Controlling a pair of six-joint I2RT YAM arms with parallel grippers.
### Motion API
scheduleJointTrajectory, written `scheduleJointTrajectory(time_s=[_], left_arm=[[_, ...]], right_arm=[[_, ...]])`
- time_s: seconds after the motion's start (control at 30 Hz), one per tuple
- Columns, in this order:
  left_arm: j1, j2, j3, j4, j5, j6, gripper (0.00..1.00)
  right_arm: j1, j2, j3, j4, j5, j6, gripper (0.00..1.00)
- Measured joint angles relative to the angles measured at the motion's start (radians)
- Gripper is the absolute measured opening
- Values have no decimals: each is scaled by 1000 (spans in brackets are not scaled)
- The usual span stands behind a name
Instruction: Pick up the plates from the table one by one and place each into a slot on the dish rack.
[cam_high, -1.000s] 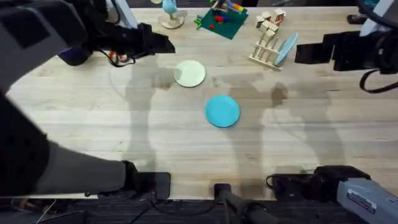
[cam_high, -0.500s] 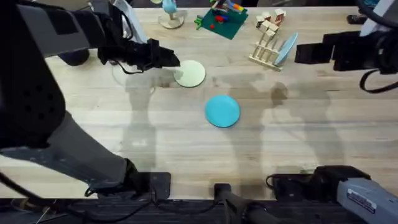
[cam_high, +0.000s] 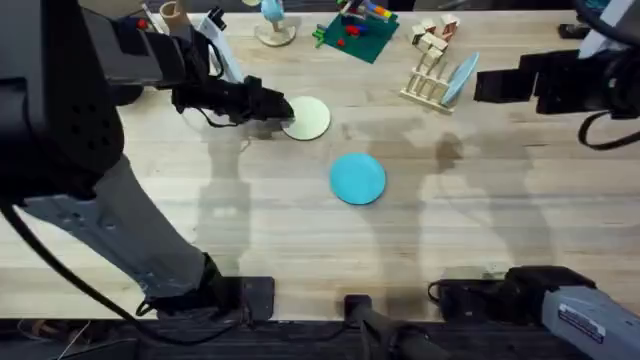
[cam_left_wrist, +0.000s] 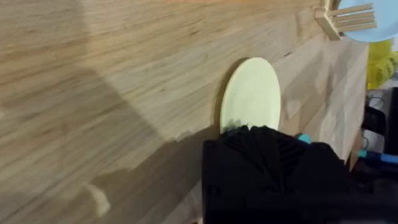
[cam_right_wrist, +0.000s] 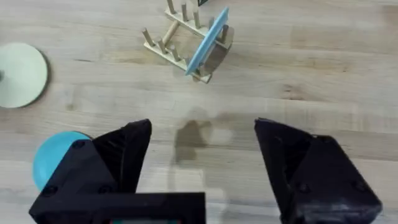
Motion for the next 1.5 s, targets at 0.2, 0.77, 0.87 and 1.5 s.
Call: scheduleJointTrajectory(time_s=[0.2,0.77,0.87,1.5], left_arm=[[0,31,13,16,36,2,40],[3,89,34,-6,106,36,39],[3,89,34,-7,106,39,39],[3,89,34,-7,106,40,39]], right_arm=[[0,0,0,0,0,0,995],[0,0,0,0,0,-3,995],[0,0,0,0,0,-2,995],[131,125,0,78,-287,373,995]])
